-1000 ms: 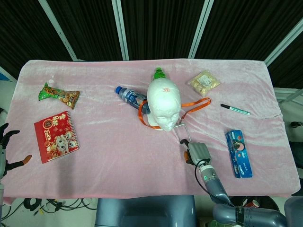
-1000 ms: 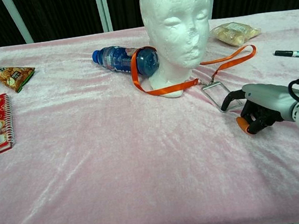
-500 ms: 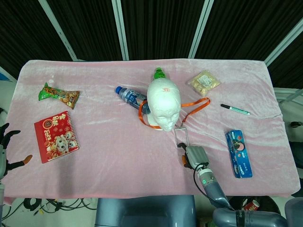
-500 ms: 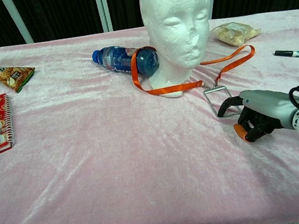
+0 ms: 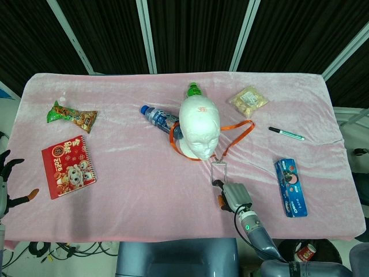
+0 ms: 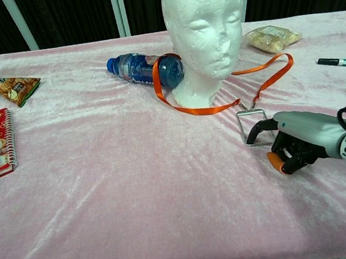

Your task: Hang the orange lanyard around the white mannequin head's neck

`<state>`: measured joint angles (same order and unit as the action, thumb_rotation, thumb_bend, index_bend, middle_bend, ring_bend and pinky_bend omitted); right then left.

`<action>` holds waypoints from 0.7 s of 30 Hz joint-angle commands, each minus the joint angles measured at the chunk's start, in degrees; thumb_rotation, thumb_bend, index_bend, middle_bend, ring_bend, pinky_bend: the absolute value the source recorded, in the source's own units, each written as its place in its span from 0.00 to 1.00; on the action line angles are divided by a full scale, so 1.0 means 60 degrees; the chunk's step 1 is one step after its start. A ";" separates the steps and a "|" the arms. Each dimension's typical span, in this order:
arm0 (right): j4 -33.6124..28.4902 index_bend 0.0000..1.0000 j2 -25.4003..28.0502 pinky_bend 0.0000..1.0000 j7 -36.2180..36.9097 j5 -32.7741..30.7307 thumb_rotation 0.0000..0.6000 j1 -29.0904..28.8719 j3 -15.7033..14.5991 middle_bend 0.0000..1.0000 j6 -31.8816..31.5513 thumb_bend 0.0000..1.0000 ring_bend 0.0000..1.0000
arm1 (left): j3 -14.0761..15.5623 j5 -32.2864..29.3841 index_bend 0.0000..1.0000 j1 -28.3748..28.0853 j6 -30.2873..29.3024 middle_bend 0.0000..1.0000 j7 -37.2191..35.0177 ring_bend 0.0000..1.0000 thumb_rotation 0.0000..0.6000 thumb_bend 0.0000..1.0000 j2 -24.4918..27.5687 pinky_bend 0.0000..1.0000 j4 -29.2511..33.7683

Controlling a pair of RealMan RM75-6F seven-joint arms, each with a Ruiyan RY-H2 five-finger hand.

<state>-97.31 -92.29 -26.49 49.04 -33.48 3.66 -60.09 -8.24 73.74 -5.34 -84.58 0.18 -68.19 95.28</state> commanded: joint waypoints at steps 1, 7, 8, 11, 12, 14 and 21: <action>-0.0121 0.28 0.0037 0.88 -0.0035 0.0040 1.00 0.0024 -0.0053 0.81 -0.0023 0.58 0.83 | -0.0003 0.0005 0.23 0.0004 -0.0004 0.05 0.0004 0.00 1.00 0.09 0.0000 0.00 0.0007; -0.0366 0.28 0.0083 0.88 -0.0123 0.0132 1.00 0.0076 -0.0188 0.81 -0.0081 0.58 0.83 | -0.0017 0.0008 0.23 0.0018 -0.0014 0.05 0.0007 0.00 1.00 0.09 0.0005 0.00 0.0015; -0.0392 0.28 0.0089 0.88 -0.0137 0.0140 1.00 0.0085 -0.0212 0.81 -0.0086 0.58 0.83 | -0.0020 0.0008 0.23 0.0018 -0.0014 0.05 0.0010 0.00 1.00 0.09 0.0004 0.00 0.0015; -0.0471 0.28 0.0100 0.88 -0.0149 0.0185 1.00 0.0129 -0.0295 0.81 -0.0105 0.58 0.83 | -0.0024 0.0011 0.23 0.0021 -0.0015 0.05 0.0014 0.00 1.00 0.09 0.0004 0.00 0.0019; -0.0505 0.28 0.0108 0.88 -0.0152 0.0216 1.00 0.0146 -0.0332 0.81 -0.0111 0.58 0.83 | -0.0026 0.0009 0.23 0.0023 -0.0015 0.05 0.0015 0.00 1.00 0.09 0.0004 0.00 0.0017; -0.0590 0.28 0.0130 0.88 -0.0156 0.0292 1.00 0.0185 -0.0411 0.81 -0.0127 0.58 0.83 | -0.0032 0.0008 0.23 0.0024 -0.0017 0.05 0.0018 0.00 1.00 0.09 0.0001 0.00 0.0014; -0.1027 0.28 0.0261 0.88 -0.0141 0.0710 1.00 0.0391 -0.0765 0.81 -0.0255 0.58 0.83 | -0.0039 0.0013 0.23 0.0029 -0.0014 0.05 0.0031 0.00 1.00 0.09 -0.0011 0.00 0.0014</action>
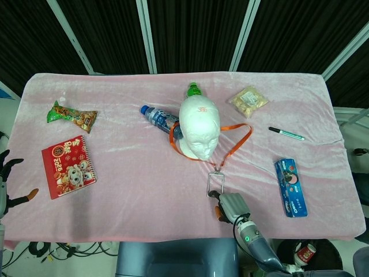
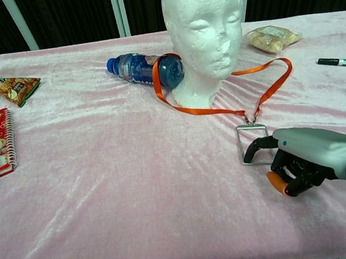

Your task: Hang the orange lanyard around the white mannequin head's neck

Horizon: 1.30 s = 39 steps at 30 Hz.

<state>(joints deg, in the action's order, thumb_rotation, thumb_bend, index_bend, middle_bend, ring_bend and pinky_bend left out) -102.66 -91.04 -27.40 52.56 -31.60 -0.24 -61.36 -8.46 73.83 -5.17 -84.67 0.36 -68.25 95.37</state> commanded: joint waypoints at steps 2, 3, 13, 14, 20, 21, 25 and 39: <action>-0.0268 0.28 0.0097 0.88 0.0019 0.0246 1.00 0.0134 -0.0223 0.81 -0.0063 0.58 0.83 | -0.0007 -0.0005 0.23 0.0000 -0.0001 0.05 0.0010 0.00 1.00 0.09 -0.0006 0.00 -0.0001; -0.0385 0.28 0.0133 0.88 0.0035 0.0346 1.00 0.0178 -0.0306 0.81 -0.0079 0.58 0.83 | -0.0012 -0.0008 0.23 0.0001 -0.0003 0.05 0.0013 0.00 1.00 0.09 -0.0009 0.00 -0.0001; -0.1037 0.28 0.0371 0.88 0.0020 0.1029 1.00 0.0494 -0.0863 0.81 -0.0207 0.58 0.83 | -0.0037 -0.0021 0.23 0.0008 -0.0011 0.05 0.0021 0.00 1.00 0.09 -0.0021 0.00 -0.0012; -0.1086 0.28 0.0381 0.88 0.0012 0.1115 1.00 0.0532 -0.0922 0.81 -0.0232 0.58 0.83 | -0.0039 -0.0024 0.23 0.0009 -0.0011 0.05 0.0020 0.00 1.00 0.09 -0.0020 0.00 -0.0011; -0.1284 0.28 0.0476 0.88 -0.0013 0.1467 1.00 0.0711 -0.1198 0.81 -0.0283 0.58 0.83 | -0.0079 -0.0045 0.23 0.0025 -0.0049 0.05 -0.0009 0.00 1.00 0.09 -0.0005 0.00 -0.0007; -0.1287 0.28 0.0477 0.88 -0.0010 0.1479 1.00 0.0724 -0.1213 0.81 -0.0274 0.58 0.83 | -0.0076 -0.0040 0.23 0.0028 -0.0050 0.05 -0.0010 0.00 1.00 0.09 -0.0006 0.00 -0.0005; -0.1348 0.28 0.0506 0.87 0.0091 0.1673 1.00 0.0781 -0.1195 0.80 -0.0271 0.56 0.82 | -0.0073 -0.0028 0.23 0.0034 -0.0056 0.05 -0.0007 0.00 1.00 0.09 -0.0004 0.00 0.0005; -0.2514 0.10 0.3687 0.43 0.1152 0.1990 1.00 0.1706 -0.0759 0.26 -0.1983 0.16 0.35 | 0.0273 0.0265 0.23 0.0000 0.0248 0.05 0.0371 0.00 1.00 0.09 0.0278 0.00 0.0136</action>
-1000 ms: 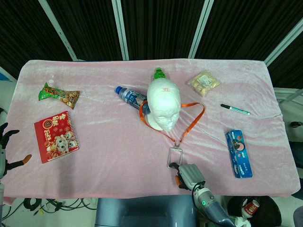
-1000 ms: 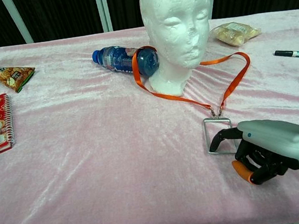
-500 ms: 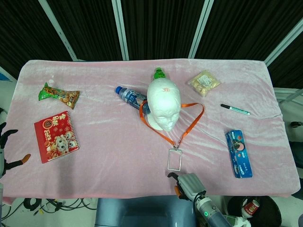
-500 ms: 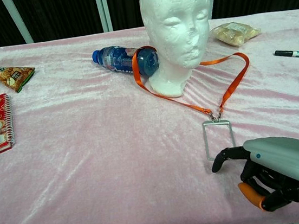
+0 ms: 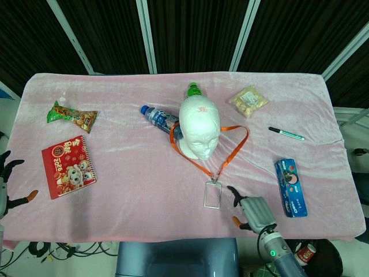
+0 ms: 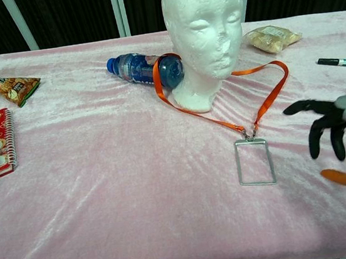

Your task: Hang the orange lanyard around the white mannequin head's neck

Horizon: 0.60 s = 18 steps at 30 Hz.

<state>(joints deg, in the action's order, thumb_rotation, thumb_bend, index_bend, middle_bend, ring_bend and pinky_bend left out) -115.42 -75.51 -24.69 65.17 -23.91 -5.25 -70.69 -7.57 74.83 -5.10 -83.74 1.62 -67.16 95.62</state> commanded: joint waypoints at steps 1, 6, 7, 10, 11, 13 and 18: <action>-0.0322 0.10 0.1390 0.38 0.0852 -0.0067 1.00 0.0568 0.0037 0.22 -0.0582 0.14 0.32 | 0.0170 0.0149 0.23 -0.0009 0.0100 0.05 0.0223 0.00 1.00 0.09 0.0132 0.00 0.0144; 0.0714 0.10 0.1892 0.27 0.1546 0.0933 1.00 0.1349 -0.0212 0.12 -0.1524 0.13 0.23 | 0.0386 0.0377 0.23 0.0036 0.0114 0.05 0.0424 0.00 1.00 0.09 0.0259 0.00 0.0343; 0.0991 0.10 0.1877 0.26 0.1807 0.1200 1.00 0.1522 -0.0236 0.12 -0.1744 0.13 0.22 | 0.0425 0.0417 0.23 0.0046 0.0117 0.05 0.0450 0.00 1.00 0.09 0.0275 0.00 0.0370; 0.1835 0.10 0.1728 0.25 0.2625 0.2012 1.00 0.1984 -0.0289 0.11 -0.2399 0.13 0.22 | 0.0564 0.0569 0.23 0.0079 0.0135 0.05 0.0475 0.00 1.00 0.09 0.0312 0.00 0.0429; 0.2185 0.10 0.1620 0.24 0.2910 0.2329 1.00 0.2135 -0.0313 0.11 -0.2628 0.13 0.21 | 0.0594 0.0622 0.23 0.0099 0.0112 0.05 0.0426 0.00 1.00 0.09 0.0314 0.00 0.0468; 0.2873 0.10 0.1390 0.23 0.3322 0.2916 1.00 0.2376 -0.0393 0.10 -0.2985 0.13 0.21 | 0.0647 0.0765 0.23 0.0147 0.0025 0.05 0.0301 0.00 1.00 0.09 0.0310 0.00 0.0517; 0.3999 0.10 0.0998 0.22 0.3868 0.3612 1.00 0.2624 -0.0454 0.10 -0.3146 0.13 0.20 | 0.0821 0.1054 0.22 0.0251 -0.0094 0.05 0.0188 0.00 1.00 0.09 0.0347 0.00 0.0588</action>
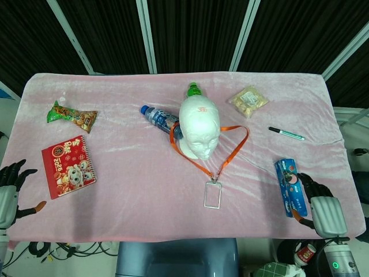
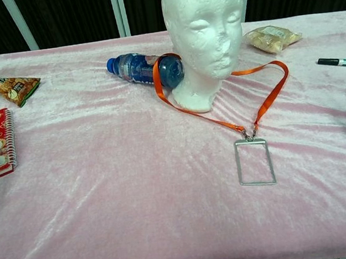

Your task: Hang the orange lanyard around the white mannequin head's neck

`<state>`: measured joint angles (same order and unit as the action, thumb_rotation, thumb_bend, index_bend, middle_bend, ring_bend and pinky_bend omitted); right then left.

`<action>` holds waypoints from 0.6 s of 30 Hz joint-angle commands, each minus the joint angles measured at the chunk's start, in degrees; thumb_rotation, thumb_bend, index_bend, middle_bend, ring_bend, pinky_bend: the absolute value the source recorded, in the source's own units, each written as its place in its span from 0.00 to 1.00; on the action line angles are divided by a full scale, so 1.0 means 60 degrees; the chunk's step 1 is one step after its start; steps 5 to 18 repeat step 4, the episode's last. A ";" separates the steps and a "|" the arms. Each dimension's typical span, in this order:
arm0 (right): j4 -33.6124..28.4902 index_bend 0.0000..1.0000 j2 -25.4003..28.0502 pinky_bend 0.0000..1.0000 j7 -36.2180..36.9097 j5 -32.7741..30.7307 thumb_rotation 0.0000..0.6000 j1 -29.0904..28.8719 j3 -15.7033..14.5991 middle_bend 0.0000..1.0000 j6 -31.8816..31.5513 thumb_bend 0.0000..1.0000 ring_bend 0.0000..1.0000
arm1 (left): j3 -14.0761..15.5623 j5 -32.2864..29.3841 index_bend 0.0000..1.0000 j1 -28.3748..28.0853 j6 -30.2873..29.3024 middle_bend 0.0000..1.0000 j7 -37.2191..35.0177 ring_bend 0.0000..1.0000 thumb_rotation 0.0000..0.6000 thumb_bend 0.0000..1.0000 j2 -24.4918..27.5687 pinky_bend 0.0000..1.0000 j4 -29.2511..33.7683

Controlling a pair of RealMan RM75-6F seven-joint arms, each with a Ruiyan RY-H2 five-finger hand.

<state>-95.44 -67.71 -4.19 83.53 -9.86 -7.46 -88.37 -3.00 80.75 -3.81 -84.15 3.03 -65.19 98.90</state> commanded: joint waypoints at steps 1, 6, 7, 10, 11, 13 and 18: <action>0.0761 0.10 -0.0320 0.21 0.0454 0.0635 1.00 0.0296 -0.0062 0.09 -0.0208 0.13 0.19 | 0.0078 0.0086 0.22 0.0038 -0.0011 0.05 -0.0069 0.00 1.00 0.09 0.0022 0.00 0.0052; 0.0879 0.10 -0.0447 0.21 0.0443 0.0752 1.00 0.0385 0.0079 0.09 -0.0317 0.13 0.19 | 0.0133 0.0155 0.22 0.0041 0.0019 0.05 -0.0094 0.00 1.00 0.09 -0.0013 0.00 0.0082; 0.0879 0.10 -0.0447 0.21 0.0443 0.0752 1.00 0.0385 0.0079 0.09 -0.0317 0.13 0.19 | 0.0133 0.0155 0.22 0.0041 0.0019 0.05 -0.0094 0.00 1.00 0.09 -0.0013 0.00 0.0082; 0.0879 0.10 -0.0447 0.21 0.0443 0.0752 1.00 0.0385 0.0079 0.09 -0.0317 0.13 0.19 | 0.0133 0.0155 0.22 0.0041 0.0019 0.05 -0.0094 0.00 1.00 0.09 -0.0013 0.00 0.0082; 0.0879 0.10 -0.0447 0.21 0.0443 0.0752 1.00 0.0385 0.0079 0.09 -0.0317 0.13 0.19 | 0.0133 0.0155 0.22 0.0041 0.0019 0.05 -0.0094 0.00 1.00 0.09 -0.0013 0.00 0.0082; 0.0879 0.10 -0.0447 0.21 0.0443 0.0752 1.00 0.0385 0.0079 0.09 -0.0317 0.13 0.19 | 0.0133 0.0155 0.22 0.0041 0.0019 0.05 -0.0094 0.00 1.00 0.09 -0.0013 0.00 0.0082; 0.0879 0.10 -0.0447 0.21 0.0443 0.0752 1.00 0.0385 0.0079 0.09 -0.0317 0.13 0.19 | 0.0133 0.0155 0.22 0.0041 0.0019 0.05 -0.0094 0.00 1.00 0.09 -0.0013 0.00 0.0082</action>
